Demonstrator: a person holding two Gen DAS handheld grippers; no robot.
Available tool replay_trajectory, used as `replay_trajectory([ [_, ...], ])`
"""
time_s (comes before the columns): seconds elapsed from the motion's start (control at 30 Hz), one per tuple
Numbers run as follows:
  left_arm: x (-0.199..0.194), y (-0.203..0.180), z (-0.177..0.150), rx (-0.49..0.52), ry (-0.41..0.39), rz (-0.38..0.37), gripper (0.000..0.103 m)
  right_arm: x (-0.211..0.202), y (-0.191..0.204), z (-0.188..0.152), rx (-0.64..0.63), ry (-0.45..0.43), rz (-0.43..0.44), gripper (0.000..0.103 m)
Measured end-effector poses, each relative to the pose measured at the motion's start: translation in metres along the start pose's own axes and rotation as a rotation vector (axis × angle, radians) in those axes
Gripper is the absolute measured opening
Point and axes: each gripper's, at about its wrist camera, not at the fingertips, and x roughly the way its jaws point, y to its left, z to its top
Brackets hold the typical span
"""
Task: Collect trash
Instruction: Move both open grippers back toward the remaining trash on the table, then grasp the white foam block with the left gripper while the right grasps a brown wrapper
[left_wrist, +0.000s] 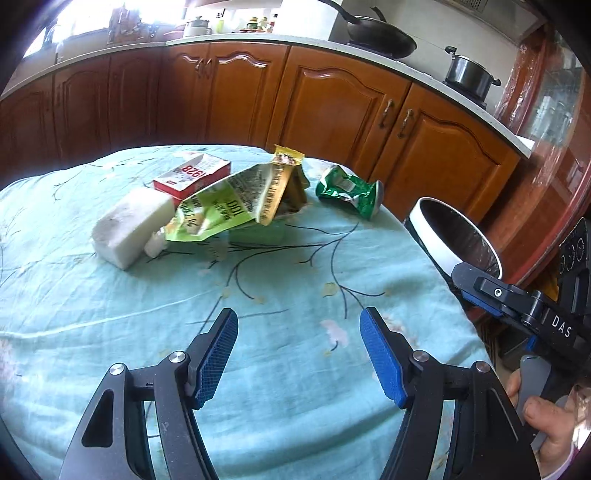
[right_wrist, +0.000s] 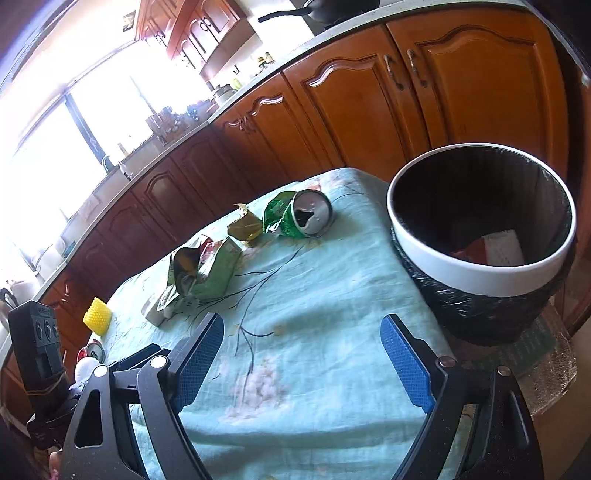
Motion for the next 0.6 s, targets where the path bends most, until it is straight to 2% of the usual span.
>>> replay_trajectory([
  [0.33,-0.020,0.049,0.003,-0.074,-0.032,0.083,0.068,0.026,0.053,0.003,-0.075,0.031,0.082,0.088],
  [0.6,-0.026,0.092,0.023,-0.138,-0.054,0.145,0.068,0.060,0.085,0.009,-0.099,0.065,0.140,0.088],
])
